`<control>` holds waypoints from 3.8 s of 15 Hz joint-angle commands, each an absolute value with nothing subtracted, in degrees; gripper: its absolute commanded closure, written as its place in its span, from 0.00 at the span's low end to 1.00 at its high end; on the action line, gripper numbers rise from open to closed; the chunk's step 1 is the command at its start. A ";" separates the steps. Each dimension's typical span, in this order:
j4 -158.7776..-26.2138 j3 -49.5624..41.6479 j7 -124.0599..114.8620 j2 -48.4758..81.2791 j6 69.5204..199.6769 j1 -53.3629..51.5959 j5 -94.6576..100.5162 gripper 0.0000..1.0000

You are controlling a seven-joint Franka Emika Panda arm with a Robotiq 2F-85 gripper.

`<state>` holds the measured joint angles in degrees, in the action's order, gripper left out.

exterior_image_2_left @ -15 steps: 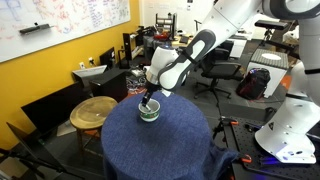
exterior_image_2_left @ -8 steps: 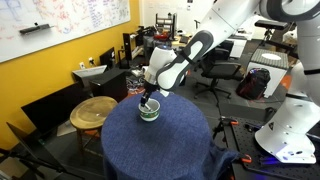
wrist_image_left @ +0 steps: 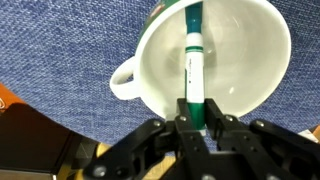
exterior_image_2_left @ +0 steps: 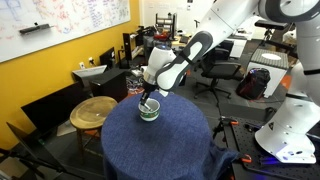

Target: Place the marker in the mug on the table

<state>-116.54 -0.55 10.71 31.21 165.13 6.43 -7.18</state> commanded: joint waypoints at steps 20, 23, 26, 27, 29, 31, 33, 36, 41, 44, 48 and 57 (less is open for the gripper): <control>-128.68 -9.96 1.15 16.86 173.43 -3.14 7.15 0.95; -129.07 -15.10 -2.25 14.92 172.98 -8.21 11.53 0.95; -128.14 -17.87 -4.57 13.98 171.58 -11.71 14.99 0.95; -127.79 -18.38 -5.01 13.90 171.34 -12.58 15.81 0.95; -127.29 -18.55 -4.91 13.76 170.73 -13.84 16.54 0.95; -126.81 -18.13 -4.31 13.88 170.16 -14.81 16.48 0.95; -126.23 -17.84 -4.10 14.26 169.78 -15.89 16.28 0.95; -125.62 -16.50 -2.95 14.23 168.21 -16.76 15.16 0.95; -123.87 -8.55 -1.15 13.40 159.22 -13.11 14.66 0.95; -121.65 -4.34 -0.54 14.15 153.95 -11.28 14.13 0.95; -119.28 -0.27 1.37 15.43 148.45 -9.40 12.86 0.95; -113.05 4.99 9.76 22.79 138.75 -7.07 8.38 0.95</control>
